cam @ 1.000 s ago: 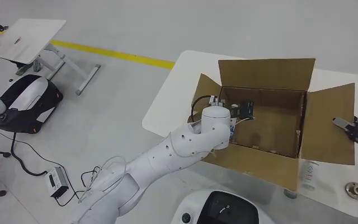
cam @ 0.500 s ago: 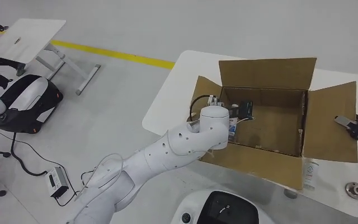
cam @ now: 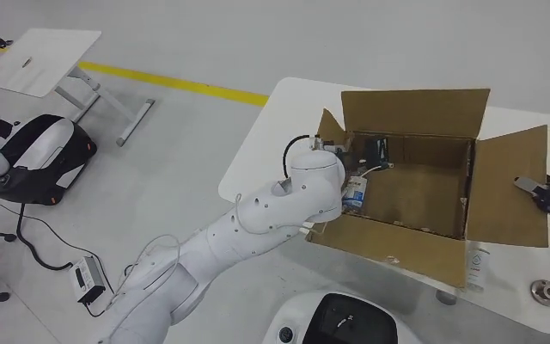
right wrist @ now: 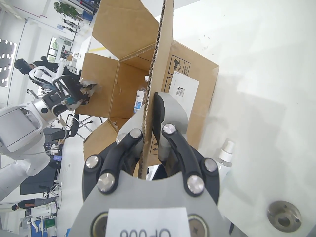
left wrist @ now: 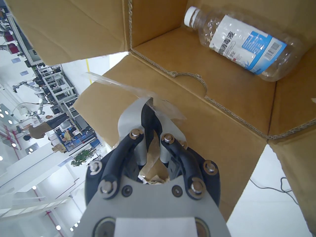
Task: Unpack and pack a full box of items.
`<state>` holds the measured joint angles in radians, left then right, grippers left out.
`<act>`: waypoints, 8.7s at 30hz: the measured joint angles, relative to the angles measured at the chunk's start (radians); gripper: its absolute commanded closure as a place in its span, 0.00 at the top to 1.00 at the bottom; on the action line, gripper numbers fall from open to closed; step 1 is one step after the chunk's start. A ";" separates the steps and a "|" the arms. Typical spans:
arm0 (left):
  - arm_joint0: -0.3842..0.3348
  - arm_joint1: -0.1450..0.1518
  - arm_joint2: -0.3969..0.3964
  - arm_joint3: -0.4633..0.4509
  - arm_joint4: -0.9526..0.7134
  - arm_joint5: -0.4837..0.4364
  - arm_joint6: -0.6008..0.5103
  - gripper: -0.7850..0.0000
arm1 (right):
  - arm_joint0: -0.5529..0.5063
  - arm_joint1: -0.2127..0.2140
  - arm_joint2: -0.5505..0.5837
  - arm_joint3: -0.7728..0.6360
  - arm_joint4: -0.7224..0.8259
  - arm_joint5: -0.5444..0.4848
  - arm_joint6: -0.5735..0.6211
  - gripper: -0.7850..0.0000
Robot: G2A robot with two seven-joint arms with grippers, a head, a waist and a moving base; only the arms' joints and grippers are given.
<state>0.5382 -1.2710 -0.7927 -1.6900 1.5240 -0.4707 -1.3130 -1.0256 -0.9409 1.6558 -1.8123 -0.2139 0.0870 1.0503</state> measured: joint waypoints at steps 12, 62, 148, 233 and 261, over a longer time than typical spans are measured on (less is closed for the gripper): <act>0.033 0.016 -0.187 -0.083 -0.058 0.054 0.082 0.00 | -0.008 0.011 -0.008 -0.004 -0.004 0.001 -0.004 0.00; 0.147 0.051 -0.516 -0.146 0.023 0.320 -0.043 1.00 | 0.011 0.047 -0.049 0.021 -0.008 0.015 -0.019 0.99; 0.155 0.032 -0.415 -0.167 0.003 0.301 0.012 1.00 | -0.110 0.005 -0.423 0.006 -0.891 0.330 0.209 0.53; 0.155 0.032 -0.415 -0.167 0.003 0.301 0.012 1.00 | -0.148 -0.019 -0.125 -0.538 -0.802 0.095 -0.111 0.00; 0.155 0.032 -0.415 -0.167 0.003 0.301 0.012 1.00 | 0.189 -0.124 -0.688 -0.024 -1.138 0.230 -0.098 0.00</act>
<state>0.6934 -1.2387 -1.2080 -1.8575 1.5273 -0.1694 -1.3009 -0.8363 -1.0648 0.9678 -1.8365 -1.3520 0.3169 0.9518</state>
